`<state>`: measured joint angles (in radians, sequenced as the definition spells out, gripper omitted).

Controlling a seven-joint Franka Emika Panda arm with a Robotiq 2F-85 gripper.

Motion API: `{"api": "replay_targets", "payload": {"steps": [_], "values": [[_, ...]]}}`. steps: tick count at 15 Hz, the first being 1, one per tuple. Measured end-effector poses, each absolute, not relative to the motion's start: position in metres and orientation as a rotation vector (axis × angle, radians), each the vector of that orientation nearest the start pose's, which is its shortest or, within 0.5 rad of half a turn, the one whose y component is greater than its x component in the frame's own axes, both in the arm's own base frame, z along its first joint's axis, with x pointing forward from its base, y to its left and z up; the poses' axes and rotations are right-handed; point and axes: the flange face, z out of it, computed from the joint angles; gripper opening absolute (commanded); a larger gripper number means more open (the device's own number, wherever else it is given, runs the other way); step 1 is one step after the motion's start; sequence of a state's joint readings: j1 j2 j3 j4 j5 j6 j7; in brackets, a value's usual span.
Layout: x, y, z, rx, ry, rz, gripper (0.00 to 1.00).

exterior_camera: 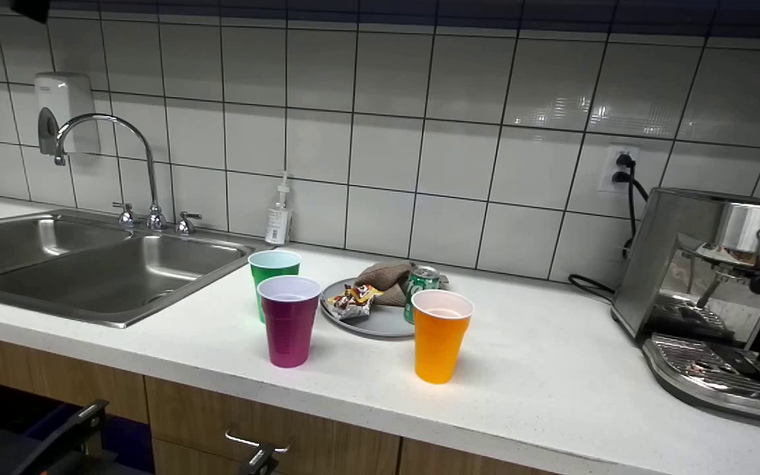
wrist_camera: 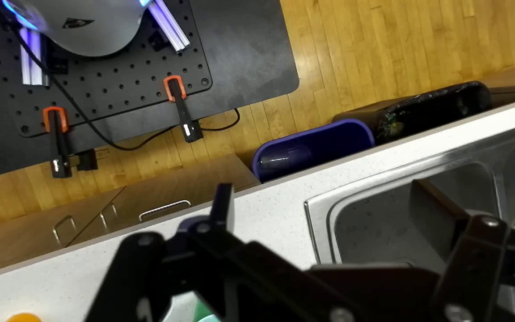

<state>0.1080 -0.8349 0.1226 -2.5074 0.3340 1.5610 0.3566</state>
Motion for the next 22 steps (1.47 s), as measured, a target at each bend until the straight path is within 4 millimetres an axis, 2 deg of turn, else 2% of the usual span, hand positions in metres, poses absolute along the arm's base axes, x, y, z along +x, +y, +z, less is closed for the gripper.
{"api": "replay_targets", "payload": {"steps": [5, 11, 22], "values": [[0.28, 0.099, 0.529, -2.916, 0.343, 0.229, 1.0], [0.297, 0.082, 0.5, -2.911, 0.476, 0.175, 1.0], [0.353, 0.03, 0.454, -2.887, 0.764, 0.017, 1.0]]}}
